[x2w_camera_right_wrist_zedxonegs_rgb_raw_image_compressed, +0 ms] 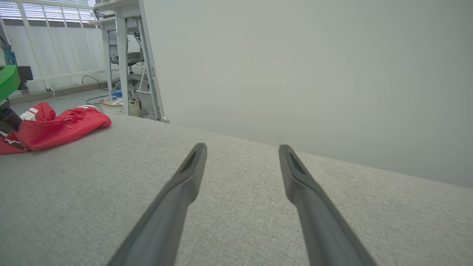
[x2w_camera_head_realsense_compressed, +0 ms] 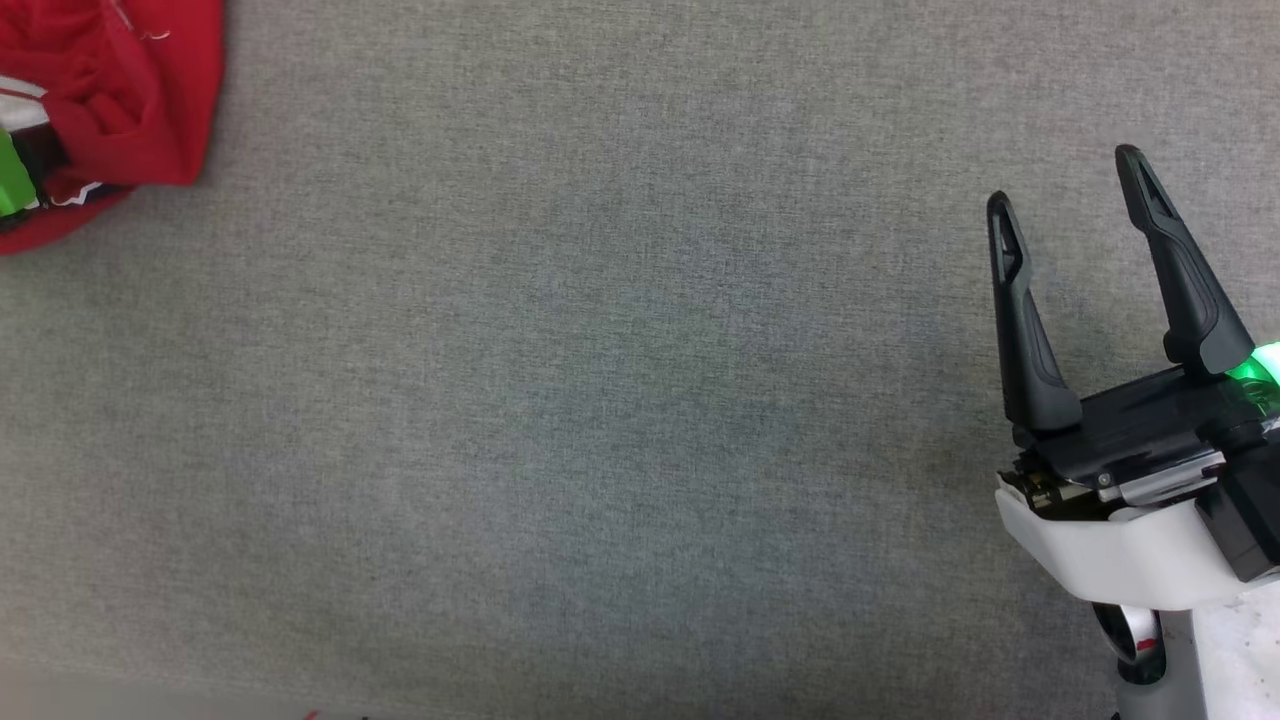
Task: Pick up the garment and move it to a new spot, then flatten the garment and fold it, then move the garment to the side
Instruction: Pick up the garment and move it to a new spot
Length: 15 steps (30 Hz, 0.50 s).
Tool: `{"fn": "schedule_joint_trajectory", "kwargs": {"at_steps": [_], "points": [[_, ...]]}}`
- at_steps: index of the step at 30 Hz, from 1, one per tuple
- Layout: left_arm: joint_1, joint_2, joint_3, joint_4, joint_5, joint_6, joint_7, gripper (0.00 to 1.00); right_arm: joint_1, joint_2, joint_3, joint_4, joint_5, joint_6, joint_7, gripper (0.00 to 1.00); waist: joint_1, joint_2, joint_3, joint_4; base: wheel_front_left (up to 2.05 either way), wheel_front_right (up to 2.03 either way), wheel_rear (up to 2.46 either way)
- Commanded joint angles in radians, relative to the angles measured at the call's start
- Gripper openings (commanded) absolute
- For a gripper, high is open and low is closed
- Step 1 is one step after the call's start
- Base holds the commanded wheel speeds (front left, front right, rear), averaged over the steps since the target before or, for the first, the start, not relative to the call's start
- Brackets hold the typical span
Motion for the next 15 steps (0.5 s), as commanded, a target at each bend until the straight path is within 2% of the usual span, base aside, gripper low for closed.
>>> {"fn": "schedule_joint_trajectory", "kwargs": {"at_steps": [1,8,9,10,11,15], "points": [[0.018,0.000,-0.035,0.000,-0.011,-0.003,0.024,1.00,-0.021,0.000,0.001,-0.005,-0.005,-0.001,-0.005,1.00,-0.0001,0.0000,0.014,-0.014,0.00,0.00,0.00],[0.081,0.010,-0.124,-0.003,-0.062,-0.003,0.006,1.00,-0.030,0.008,-0.002,0.001,0.007,-0.001,-0.005,1.00,-0.0001,0.0000,0.018,-0.022,0.00,0.00,0.00],[0.082,0.012,-0.134,-0.004,-0.067,-0.003,0.000,0.66,-0.031,0.008,-0.002,0.002,0.008,-0.001,-0.005,1.00,-0.0001,0.0000,0.016,-0.022,0.00,0.00,0.00],[0.081,0.016,-0.147,-0.009,-0.070,-0.003,-0.015,0.08,-0.032,0.010,-0.005,0.003,0.011,-0.001,-0.005,1.00,-0.0001,0.0000,0.011,-0.021,0.00,0.00,0.00],[0.075,0.024,-0.154,-0.011,-0.071,-0.003,-0.037,0.00,-0.032,0.012,-0.008,0.004,0.015,-0.001,-0.005,1.00,-0.0001,0.0000,0.005,-0.020,0.00,0.00,0.00],[0.046,0.052,-0.190,-0.021,-0.065,-0.003,-0.111,0.00,-0.026,0.021,-0.008,0.011,0.023,-0.001,-0.005,1.00,-0.0001,0.0000,-0.033,-0.016,0.00,0.00,0.00]]}}
